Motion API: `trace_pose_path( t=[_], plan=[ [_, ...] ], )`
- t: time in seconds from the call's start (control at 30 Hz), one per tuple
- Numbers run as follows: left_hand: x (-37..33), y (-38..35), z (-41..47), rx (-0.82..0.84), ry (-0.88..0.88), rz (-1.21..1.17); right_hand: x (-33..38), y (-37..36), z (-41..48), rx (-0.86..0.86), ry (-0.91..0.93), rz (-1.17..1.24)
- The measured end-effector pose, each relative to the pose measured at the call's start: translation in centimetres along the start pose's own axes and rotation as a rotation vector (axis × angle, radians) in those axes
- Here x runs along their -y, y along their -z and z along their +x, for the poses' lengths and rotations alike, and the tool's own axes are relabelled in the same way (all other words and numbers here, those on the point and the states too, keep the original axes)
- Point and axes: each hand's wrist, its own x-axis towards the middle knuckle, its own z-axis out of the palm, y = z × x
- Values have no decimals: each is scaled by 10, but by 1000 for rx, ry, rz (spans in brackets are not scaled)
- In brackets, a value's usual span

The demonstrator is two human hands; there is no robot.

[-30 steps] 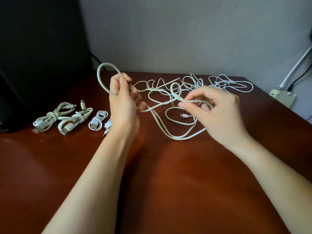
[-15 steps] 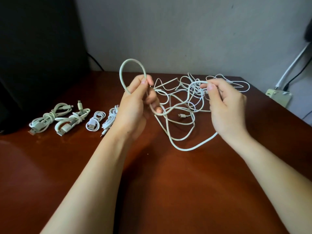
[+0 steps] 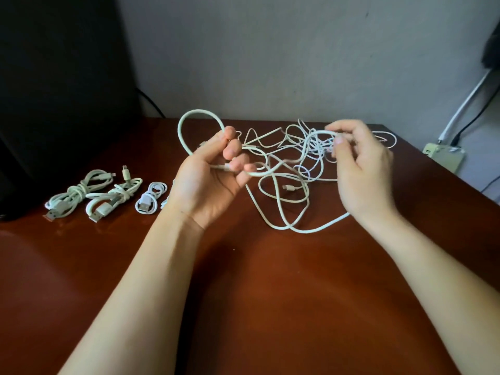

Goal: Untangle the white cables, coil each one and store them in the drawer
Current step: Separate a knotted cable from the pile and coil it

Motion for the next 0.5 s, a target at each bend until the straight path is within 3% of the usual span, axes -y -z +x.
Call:
trace_pose_path(
  t=[0.1, 0.27, 0.33, 0.5],
  plan=[
    [0, 1, -1, 39, 16, 49, 1, -1, -1, 40, -24, -61],
    [-4, 3, -1, 76, 15, 55, 3, -1, 3, 168, -124, 53],
    [-6, 6, -1, 74, 16, 29, 6, 0, 5, 256, -302, 291],
    [-10, 13, 1, 23, -11, -43, 12, 12, 18, 435, -947, 1083]
  ],
)
